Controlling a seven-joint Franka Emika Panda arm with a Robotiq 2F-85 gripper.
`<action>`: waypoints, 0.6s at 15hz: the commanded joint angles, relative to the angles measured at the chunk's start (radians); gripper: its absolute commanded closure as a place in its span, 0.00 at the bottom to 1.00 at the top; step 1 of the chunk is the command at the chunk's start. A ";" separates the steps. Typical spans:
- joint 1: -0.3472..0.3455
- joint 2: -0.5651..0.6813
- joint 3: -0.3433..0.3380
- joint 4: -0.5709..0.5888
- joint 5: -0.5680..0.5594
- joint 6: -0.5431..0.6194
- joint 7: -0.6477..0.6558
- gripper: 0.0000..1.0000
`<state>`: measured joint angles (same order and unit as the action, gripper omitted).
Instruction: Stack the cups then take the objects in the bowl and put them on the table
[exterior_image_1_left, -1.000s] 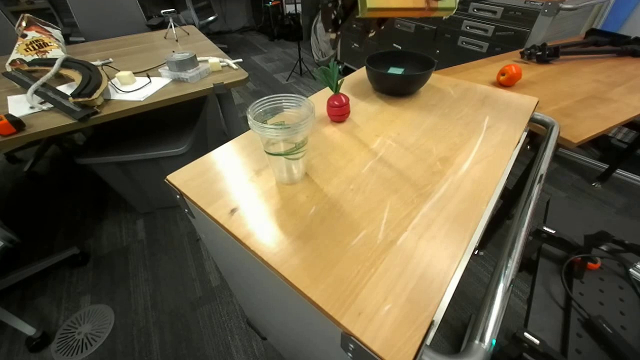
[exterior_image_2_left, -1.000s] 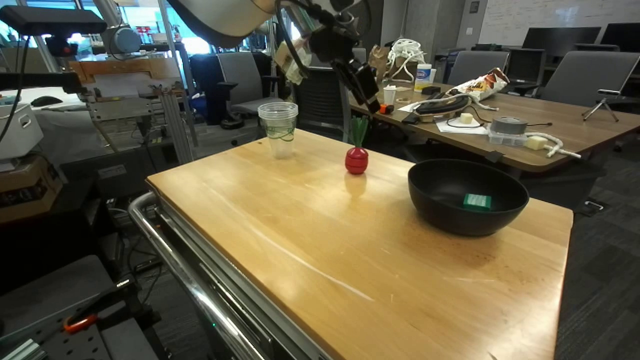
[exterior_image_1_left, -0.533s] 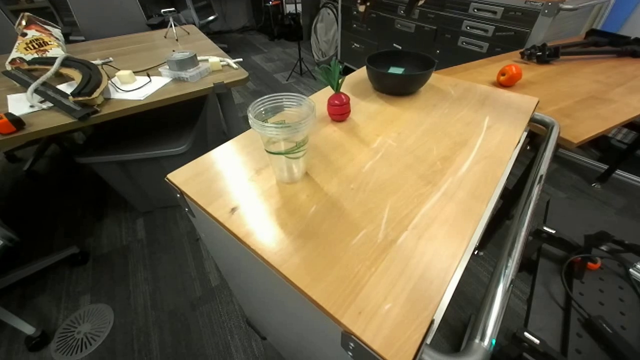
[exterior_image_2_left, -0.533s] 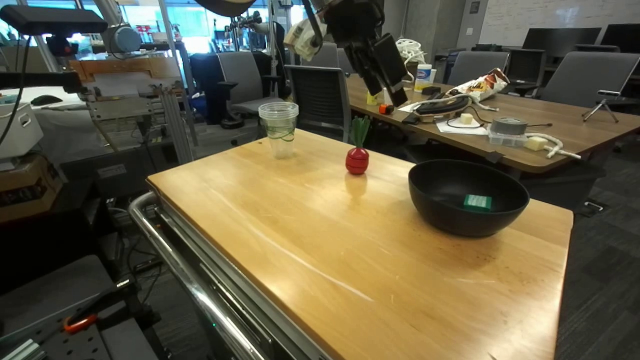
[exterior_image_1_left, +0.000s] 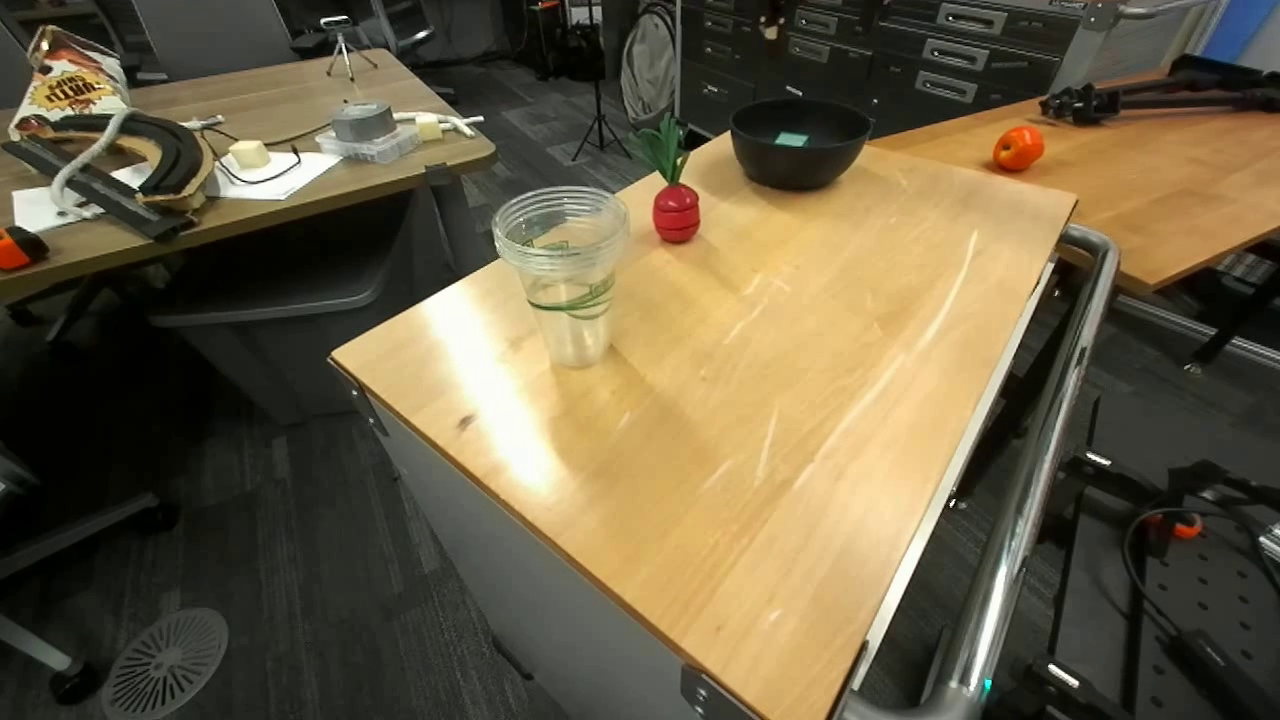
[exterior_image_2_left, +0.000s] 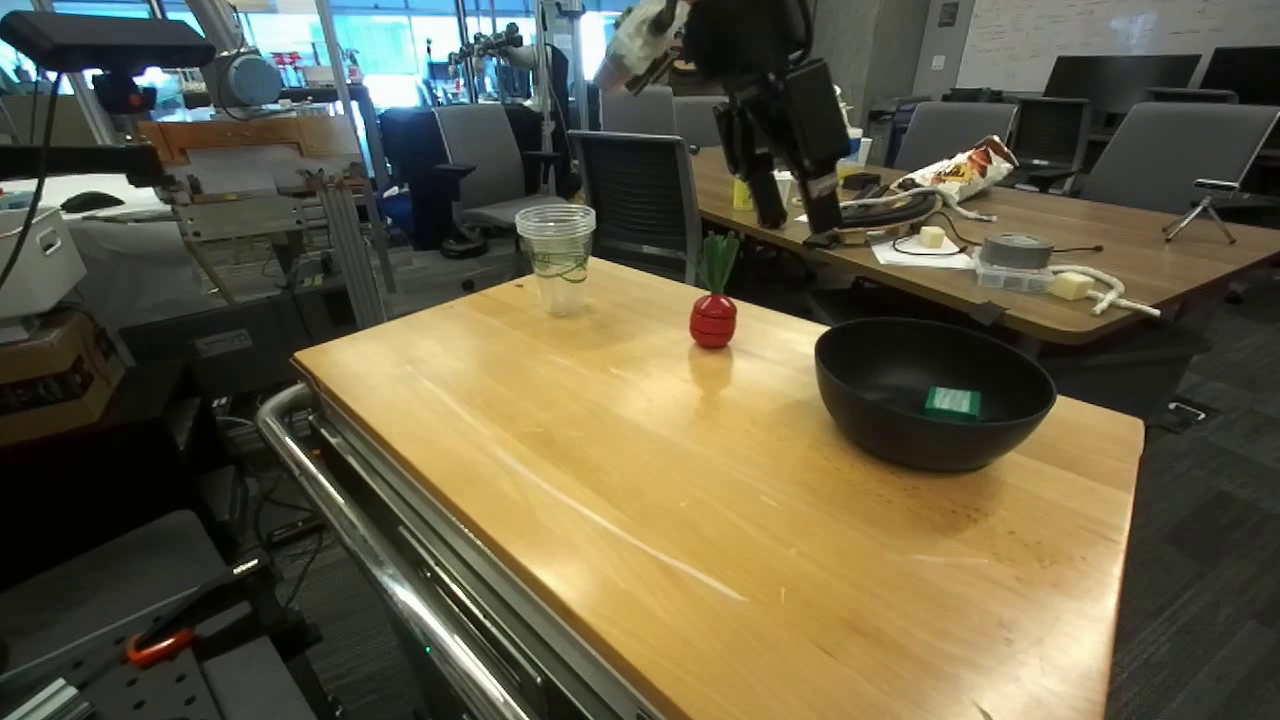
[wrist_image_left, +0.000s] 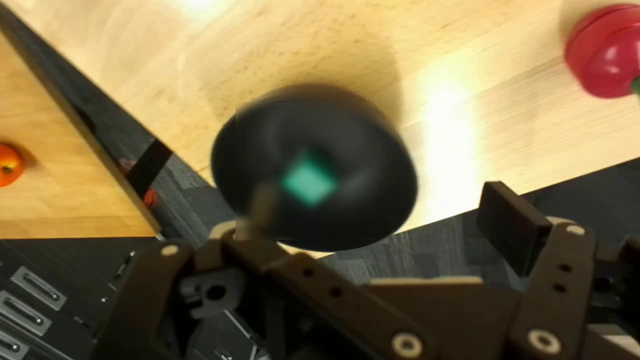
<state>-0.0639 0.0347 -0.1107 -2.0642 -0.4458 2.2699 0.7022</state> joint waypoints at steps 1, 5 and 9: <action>-0.024 0.048 -0.018 0.111 -0.073 -0.118 -0.148 0.00; -0.066 0.031 -0.030 0.089 0.179 -0.011 -0.460 0.00; -0.062 0.030 -0.032 0.075 0.152 -0.027 -0.426 0.00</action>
<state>-0.1276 0.0640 -0.1406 -1.9915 -0.2947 2.2451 0.2780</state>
